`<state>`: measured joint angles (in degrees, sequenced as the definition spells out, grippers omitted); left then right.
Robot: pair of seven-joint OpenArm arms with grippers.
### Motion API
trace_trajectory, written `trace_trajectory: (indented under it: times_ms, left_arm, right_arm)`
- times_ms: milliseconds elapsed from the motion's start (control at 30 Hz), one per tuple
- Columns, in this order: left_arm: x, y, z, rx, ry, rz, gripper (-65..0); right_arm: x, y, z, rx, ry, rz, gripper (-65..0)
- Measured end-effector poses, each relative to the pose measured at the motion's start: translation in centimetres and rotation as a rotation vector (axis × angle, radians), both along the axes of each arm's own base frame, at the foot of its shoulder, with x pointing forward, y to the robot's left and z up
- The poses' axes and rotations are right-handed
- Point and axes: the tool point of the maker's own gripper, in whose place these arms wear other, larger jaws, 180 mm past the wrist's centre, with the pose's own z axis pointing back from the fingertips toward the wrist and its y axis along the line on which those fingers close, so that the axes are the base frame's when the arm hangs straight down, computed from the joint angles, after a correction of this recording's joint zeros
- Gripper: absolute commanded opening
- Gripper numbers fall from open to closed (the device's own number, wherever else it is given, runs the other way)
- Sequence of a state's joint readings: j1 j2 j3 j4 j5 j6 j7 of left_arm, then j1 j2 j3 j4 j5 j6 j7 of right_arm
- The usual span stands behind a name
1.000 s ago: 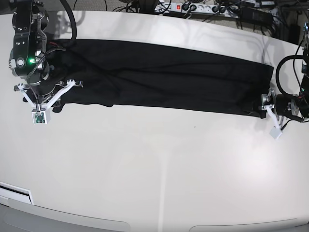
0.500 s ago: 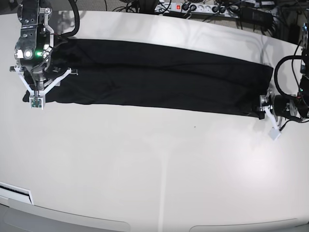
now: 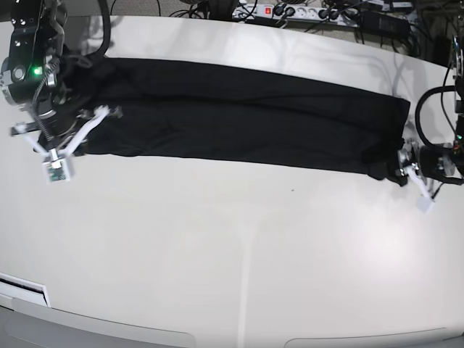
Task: Layout the t-shirt on the table in an organized manner, then fold the t-shirt properly
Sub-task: 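Regrasp the strip's other end with the left gripper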
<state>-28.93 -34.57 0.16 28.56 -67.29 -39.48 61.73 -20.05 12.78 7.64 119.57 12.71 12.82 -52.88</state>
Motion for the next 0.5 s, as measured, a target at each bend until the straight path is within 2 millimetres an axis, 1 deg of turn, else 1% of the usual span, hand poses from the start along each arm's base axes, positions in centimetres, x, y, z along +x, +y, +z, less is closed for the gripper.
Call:
trace_trajectory:
  times_ms: [33,67,133,200,267,400,433,500]
  left_arm:
    - [0.5,0.6,0.9,-0.024,-0.024,0.034,-29.4]
    - [1.0,1.3,1.8,-0.050,-0.048,0.067,-29.4]
    - [1.9,2.9,3.7,-0.079,-0.101,0.130,-29.4]
    - [2.0,4.2,4.7,-0.087,-0.123,0.164,-29.4]
    - [1.4,4.9,4.8,-0.080,-0.112,0.165,-29.4]
    - [-0.3,6.0,3.9,-0.053,-0.073,0.176,-29.4]
    - [-0.8,6.3,3.5,-0.044,-0.060,0.178,-29.4]
    - [-2.0,6.7,2.6,-0.022,-0.027,0.175,-29.4]
  right_arm:
    - [-0.4,1.1,-0.4,0.034,0.000,0.053,-65.0]
    - [-1.0,1.7,-1.1,0.061,0.017,0.083,-65.0]
    - [-2.0,1.8,-3.2,0.082,0.072,0.093,-65.0]
    - [-2.3,1.3,-5.1,0.098,0.106,0.073,-65.0]
    - [-2.5,0.8,-7.3,0.117,0.147,0.042,-65.0]
    - [-3.9,0.1,-12.0,0.145,0.282,0.025,-65.0]
    - [-3.8,0.3,-12.5,0.171,0.289,0.026,-65.0]
    - [-3.5,-0.1,-13.5,0.182,0.311,0.022,-65.0]
